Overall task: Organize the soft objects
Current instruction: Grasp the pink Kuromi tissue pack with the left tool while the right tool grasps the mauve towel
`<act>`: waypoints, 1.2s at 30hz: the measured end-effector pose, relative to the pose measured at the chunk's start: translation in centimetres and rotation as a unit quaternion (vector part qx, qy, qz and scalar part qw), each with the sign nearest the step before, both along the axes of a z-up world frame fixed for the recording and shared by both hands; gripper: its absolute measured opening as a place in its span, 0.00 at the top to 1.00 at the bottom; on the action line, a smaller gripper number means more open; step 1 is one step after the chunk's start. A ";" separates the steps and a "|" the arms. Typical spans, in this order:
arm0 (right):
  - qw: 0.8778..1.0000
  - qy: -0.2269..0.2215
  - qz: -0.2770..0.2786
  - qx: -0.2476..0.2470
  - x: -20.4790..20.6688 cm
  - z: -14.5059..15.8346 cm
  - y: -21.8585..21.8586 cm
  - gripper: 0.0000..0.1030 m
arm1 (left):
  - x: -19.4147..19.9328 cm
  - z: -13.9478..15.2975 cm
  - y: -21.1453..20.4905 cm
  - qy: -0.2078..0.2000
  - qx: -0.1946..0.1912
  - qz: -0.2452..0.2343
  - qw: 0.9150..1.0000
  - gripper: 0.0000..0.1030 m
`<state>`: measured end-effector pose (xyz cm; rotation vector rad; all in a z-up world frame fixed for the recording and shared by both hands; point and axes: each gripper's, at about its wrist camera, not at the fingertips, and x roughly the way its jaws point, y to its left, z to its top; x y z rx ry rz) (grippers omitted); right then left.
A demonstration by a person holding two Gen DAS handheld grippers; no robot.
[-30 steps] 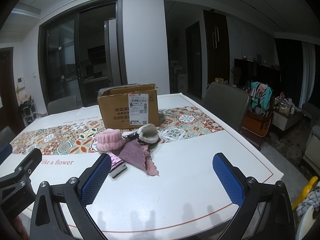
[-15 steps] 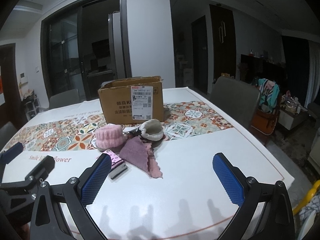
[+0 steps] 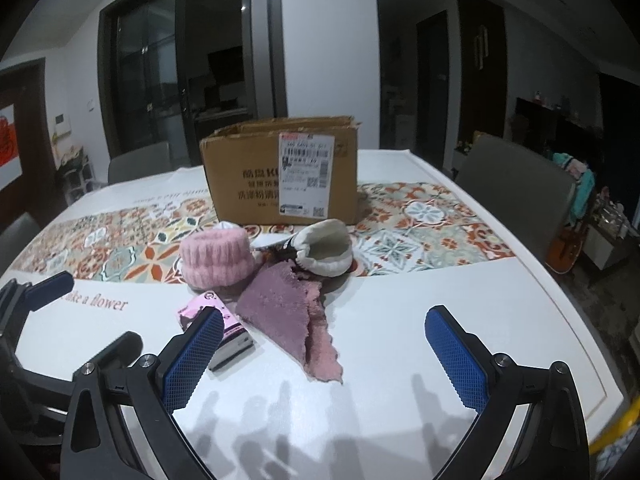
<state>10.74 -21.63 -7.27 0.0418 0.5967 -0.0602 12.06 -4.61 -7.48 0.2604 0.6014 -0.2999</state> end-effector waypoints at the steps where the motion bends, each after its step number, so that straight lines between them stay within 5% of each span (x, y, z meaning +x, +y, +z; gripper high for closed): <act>1: 1.000 0.006 0.005 0.002 0.5 -0.3 -0.1 0.01 | 0.3 -0.3 -0.2 0.004 0.002 -0.001 1.000 0.00; 16: 0.994 0.087 0.053 0.040 7.3 -4.2 -1.1 0.12 | 5.1 -3.6 -2.0 0.077 0.009 -0.040 0.996 0.01; 36: 0.982 0.139 0.088 0.095 11.1 -7.1 -0.8 0.50 | 7.5 -5.6 -2.1 0.154 -0.035 -0.044 0.986 0.21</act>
